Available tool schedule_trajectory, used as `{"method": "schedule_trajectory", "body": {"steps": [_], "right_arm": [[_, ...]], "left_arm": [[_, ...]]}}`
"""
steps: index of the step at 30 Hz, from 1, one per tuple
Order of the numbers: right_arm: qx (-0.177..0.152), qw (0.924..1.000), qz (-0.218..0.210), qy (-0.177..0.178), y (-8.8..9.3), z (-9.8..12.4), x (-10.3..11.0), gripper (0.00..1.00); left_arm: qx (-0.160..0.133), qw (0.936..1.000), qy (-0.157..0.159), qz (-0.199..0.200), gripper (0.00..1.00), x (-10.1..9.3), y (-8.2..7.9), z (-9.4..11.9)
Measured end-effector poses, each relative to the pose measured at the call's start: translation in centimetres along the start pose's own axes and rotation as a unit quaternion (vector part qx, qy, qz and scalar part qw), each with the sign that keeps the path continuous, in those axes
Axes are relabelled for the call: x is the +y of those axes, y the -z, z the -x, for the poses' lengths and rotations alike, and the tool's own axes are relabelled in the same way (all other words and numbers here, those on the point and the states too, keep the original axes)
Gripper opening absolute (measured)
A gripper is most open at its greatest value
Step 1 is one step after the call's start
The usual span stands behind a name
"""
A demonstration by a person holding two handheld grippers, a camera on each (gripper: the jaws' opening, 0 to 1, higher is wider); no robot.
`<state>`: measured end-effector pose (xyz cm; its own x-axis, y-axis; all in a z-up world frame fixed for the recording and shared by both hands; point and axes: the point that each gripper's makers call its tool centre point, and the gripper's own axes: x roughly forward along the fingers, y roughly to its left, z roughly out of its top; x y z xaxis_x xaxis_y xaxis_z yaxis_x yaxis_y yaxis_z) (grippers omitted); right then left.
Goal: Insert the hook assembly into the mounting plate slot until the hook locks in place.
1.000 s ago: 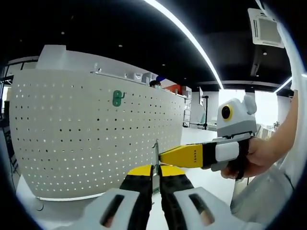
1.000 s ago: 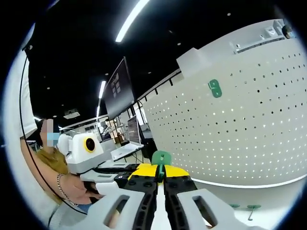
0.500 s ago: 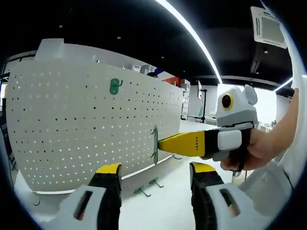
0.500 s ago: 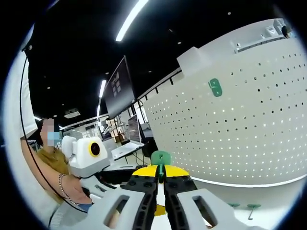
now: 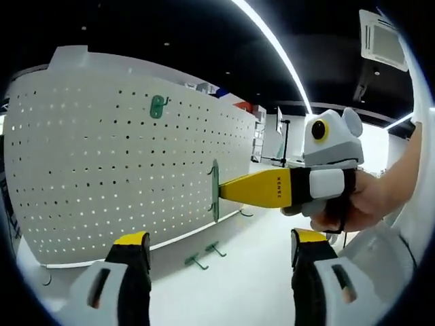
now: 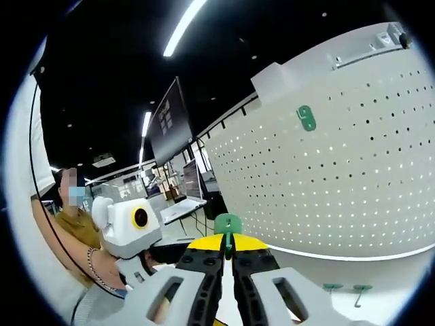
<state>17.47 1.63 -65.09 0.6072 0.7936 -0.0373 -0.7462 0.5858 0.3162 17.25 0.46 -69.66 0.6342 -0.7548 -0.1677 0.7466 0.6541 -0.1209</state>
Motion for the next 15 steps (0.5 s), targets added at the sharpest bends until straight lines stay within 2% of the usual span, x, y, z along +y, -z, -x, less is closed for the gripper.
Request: {"method": "schedule_trajectory", "body": {"steps": [5,15], "right_arm": [[-0.001,1.0,-0.002,0.001,0.01,0.05,-0.08,0.01],[0.002,1.0,0.002,0.003,-0.05,0.07,-0.16,0.01]], "left_arm": [[0.002,0.9999,0.003,-0.014,0.93,-0.24,0.08,-0.11],[0.012,0.9996,0.01,-0.021,0.91,-0.46,0.39,-0.22]]}}
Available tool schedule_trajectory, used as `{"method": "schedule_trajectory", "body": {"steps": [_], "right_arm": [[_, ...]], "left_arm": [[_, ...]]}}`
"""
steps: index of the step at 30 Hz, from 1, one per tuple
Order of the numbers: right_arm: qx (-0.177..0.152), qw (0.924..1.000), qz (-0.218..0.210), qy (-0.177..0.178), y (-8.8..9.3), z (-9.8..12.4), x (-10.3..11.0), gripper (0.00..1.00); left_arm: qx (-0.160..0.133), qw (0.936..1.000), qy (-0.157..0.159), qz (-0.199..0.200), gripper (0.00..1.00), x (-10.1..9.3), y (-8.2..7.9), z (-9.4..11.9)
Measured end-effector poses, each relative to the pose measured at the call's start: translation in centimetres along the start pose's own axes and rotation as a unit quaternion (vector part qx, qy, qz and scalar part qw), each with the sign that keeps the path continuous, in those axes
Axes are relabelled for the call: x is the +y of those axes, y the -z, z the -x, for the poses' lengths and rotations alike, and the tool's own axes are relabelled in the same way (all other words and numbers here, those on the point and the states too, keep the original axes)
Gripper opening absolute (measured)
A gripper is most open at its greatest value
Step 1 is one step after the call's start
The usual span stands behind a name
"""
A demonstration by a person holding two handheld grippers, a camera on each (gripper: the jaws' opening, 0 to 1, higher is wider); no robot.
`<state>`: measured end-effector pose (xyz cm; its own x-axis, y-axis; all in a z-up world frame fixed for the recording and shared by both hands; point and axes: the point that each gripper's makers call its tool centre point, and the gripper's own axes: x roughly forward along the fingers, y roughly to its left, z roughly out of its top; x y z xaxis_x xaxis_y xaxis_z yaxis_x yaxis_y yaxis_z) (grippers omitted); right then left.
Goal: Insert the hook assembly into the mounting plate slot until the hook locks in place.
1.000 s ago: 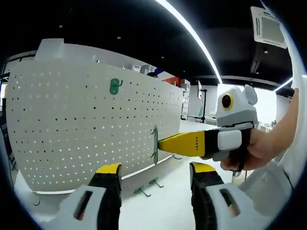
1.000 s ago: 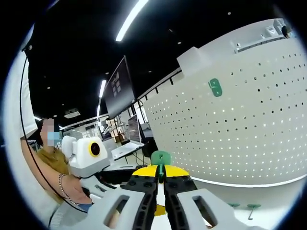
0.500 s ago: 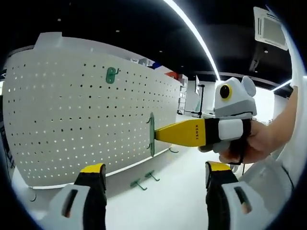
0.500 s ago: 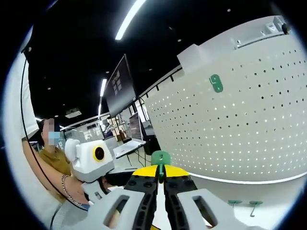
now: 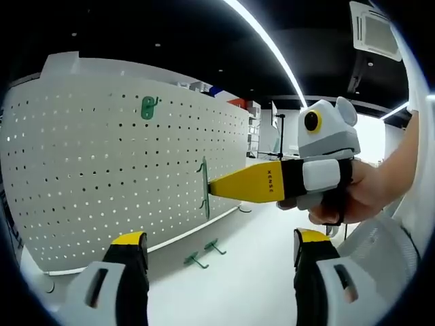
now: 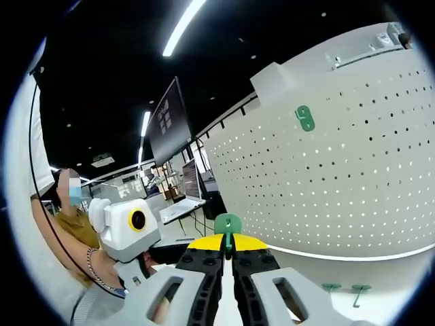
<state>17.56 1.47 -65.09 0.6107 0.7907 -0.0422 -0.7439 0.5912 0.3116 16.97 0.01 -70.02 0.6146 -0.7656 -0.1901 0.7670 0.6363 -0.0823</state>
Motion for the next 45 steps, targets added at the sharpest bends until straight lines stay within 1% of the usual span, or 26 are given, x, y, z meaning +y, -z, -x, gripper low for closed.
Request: {"method": "schedule_trajectory", "body": {"steps": [3,6,9,11,18,21,24,27,31,36,39,41,43,45], "right_arm": [[-0.001,1.0,0.005,0.001,-0.2,0.1,-0.1,0.01],[0.0,0.9998,0.015,0.008,-0.9,0.3,-0.4,0.01],[0.0,0.9991,0.037,0.019,-2.0,0.7,-0.9,0.01],[0.002,0.9983,0.051,0.028,-2.6,1.0,-1.3,0.01],[-0.001,0.9955,0.072,0.061,-4.3,2.1,-3.2,0.01],[-0.001,0.9932,0.088,0.077,-5.1,2.3,-4.0,0.01],[-0.001,0.9909,0.105,0.084,-5.8,2.4,-4.4,0.01],[0.002,0.9887,0.118,0.092,-6.3,2.5,-4.8,0.01],[0.0,0.9864,0.125,0.107,-7.4,2.8,-5.8,0.01],[-0.004,0.9829,0.135,0.125,-8.7,3.0,-6.9,0.01],[-0.012,0.9812,0.133,0.139,-9.8,3.0,-7.4,0.01],[-0.014,0.9766,0.149,0.155,-10.5,2.9,-7.9,0.01],[-0.02,0.976,0.145,0.161,-11.1,2.8,-8.1,0.01],[-0.024,0.9729,0.15,0.175,-11.8,2.7,-8.5,0.01]], "left_arm": [[0.004,1.0,0.0,0.0,0.89,0.0,0.2,0.0],[0.009,1.0,0.001,-0.001,0.89,0.0,0.5,0.0],[0.021,0.9998,0.002,0.001,0.89,0.0,1.0,0.1],[0.027,0.9996,0.003,0.001,0.88,0.0,1.5,0.1],[0.041,0.9991,-0.001,0.009,0.86,0.3,2.9,0.6],[0.051,0.9986,-0.001,0.014,0.86,0.2,3.7,0.7],[0.055,0.9984,0.0,0.015,0.85,0.0,4.2,0.9],[0.063,0.9978,-0.002,0.018,0.85,0.0,5.1,1.2],[0.069,0.9974,-0.004,0.021,0.85,0.0,5.7,1.6],[0.076,0.9968,-0.006,0.024,0.84,0.0,6.4,1.9],[0.077,0.9966,-0.009,0.028,0.84,0.0,6.6,2.0],[0.08,0.9964,-0.01,0.026,0.84,0.0,6.8,2.2],[0.081,0.9963,-0.011,0.026,0.83,0.0,6.9,2.2],[0.081,0.9963,-0.013,0.028,0.83,0.0,7.1,2.3]]}}
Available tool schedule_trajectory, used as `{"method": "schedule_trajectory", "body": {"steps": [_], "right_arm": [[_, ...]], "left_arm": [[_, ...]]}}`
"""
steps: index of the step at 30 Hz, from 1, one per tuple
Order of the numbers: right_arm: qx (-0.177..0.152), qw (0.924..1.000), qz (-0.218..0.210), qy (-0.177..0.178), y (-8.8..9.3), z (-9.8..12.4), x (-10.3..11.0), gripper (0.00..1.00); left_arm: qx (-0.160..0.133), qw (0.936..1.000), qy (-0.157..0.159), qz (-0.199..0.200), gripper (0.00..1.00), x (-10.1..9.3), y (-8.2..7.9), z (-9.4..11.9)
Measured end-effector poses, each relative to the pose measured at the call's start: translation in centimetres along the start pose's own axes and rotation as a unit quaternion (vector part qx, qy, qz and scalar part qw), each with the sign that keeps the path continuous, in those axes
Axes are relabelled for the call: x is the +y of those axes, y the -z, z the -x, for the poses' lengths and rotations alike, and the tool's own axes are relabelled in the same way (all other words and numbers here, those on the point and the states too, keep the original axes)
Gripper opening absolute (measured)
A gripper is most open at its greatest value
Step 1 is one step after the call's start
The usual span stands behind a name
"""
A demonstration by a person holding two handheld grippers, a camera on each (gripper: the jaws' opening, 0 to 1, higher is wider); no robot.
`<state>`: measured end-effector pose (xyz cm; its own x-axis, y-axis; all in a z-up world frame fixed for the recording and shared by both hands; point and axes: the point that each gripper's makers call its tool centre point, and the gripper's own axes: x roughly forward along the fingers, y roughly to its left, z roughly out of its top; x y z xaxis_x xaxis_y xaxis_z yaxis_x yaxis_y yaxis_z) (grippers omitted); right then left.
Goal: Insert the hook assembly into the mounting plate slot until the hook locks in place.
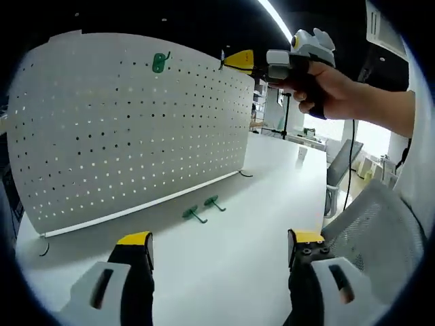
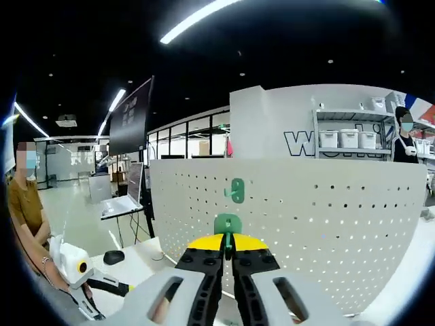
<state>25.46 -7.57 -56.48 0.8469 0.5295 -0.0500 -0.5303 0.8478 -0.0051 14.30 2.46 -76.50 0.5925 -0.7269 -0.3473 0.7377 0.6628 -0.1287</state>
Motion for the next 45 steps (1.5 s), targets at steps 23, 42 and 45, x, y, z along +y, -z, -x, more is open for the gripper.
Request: {"method": "schedule_trajectory", "body": {"steps": [23,42,45], "right_arm": [[-0.012,0.9977,0.016,0.065,-1.1,-3.7,-2.6,0.01],[-0.033,0.9935,0.015,0.108,-1.8,-7.1,-5.0,0.01],[-0.035,0.993,0.023,0.11,-2.2,-7.6,-5.1,0.01]], "left_arm": [[0.0,1.0,-0.003,-0.002,0.82,-0.1,0.5,0.1],[-0.006,0.9999,-0.007,0.009,0.82,0.3,0.5,0.1],[-0.005,0.9999,-0.008,0.012,0.82,0.4,0.5,0.1]]}}
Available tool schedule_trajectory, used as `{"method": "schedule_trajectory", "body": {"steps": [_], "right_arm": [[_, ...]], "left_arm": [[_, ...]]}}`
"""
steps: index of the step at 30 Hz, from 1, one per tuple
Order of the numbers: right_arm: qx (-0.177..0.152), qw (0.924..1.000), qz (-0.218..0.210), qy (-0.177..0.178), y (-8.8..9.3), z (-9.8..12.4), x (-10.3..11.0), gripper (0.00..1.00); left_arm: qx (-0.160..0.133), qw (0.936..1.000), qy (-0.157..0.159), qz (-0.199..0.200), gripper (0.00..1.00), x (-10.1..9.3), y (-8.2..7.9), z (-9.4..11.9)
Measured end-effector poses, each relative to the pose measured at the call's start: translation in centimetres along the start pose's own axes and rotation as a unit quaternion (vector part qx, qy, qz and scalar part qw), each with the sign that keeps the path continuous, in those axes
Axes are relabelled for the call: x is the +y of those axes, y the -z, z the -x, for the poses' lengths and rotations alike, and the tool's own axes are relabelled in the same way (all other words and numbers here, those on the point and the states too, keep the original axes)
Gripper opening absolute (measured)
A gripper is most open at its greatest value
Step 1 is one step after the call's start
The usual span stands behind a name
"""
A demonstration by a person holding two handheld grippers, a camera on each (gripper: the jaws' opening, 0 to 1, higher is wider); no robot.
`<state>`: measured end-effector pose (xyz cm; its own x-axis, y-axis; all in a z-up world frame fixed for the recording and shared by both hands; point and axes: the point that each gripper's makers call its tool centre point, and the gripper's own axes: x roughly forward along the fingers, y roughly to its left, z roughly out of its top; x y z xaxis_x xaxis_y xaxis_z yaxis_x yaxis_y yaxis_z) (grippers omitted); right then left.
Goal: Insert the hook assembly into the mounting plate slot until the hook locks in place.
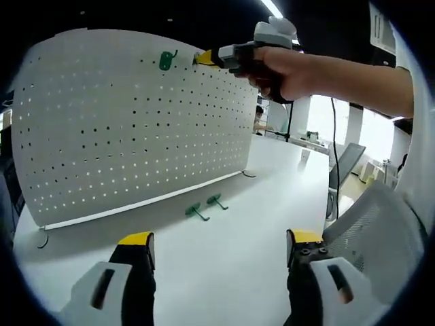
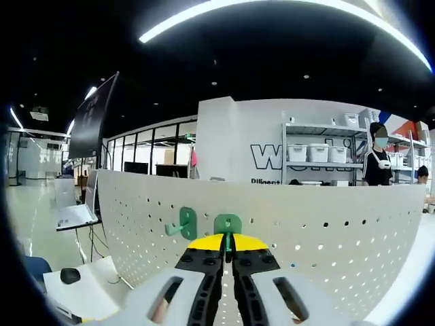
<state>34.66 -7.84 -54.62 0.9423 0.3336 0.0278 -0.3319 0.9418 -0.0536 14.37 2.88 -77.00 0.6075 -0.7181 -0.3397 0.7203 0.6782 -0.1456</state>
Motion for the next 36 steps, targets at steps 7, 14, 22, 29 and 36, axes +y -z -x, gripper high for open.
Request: {"method": "schedule_trajectory", "body": {"steps": [7,14,22,29,36], "right_arm": [[0.005,1.0,0.006,-0.001,0.3,-0.8,0.3,0.01],[0.009,1.0,-0.003,0.002,0.3,-1.2,0.0,0.01],[0.021,0.9997,0.0,0.009,0.5,-1.5,0.0,0.01],[0.03,0.9992,-0.006,0.027,0.8,-1.7,0.3,0.01],[0.044,0.9956,-0.015,0.082,1.0,-2.0,0.2,0.01]], "left_arm": [[0.001,1.0,0.0,0.001,0.81,0.0,0.1,0.0],[-0.002,1.0,-0.003,0.004,0.81,0.2,0.0,0.1],[-0.002,1.0,-0.005,0.008,0.81,0.3,0.1,0.1],[-0.004,0.9999,-0.006,0.01,0.8,0.5,0.0,0.1],[-0.006,0.9999,-0.002,0.013,0.79,0.2,-0.1,0.2]]}}
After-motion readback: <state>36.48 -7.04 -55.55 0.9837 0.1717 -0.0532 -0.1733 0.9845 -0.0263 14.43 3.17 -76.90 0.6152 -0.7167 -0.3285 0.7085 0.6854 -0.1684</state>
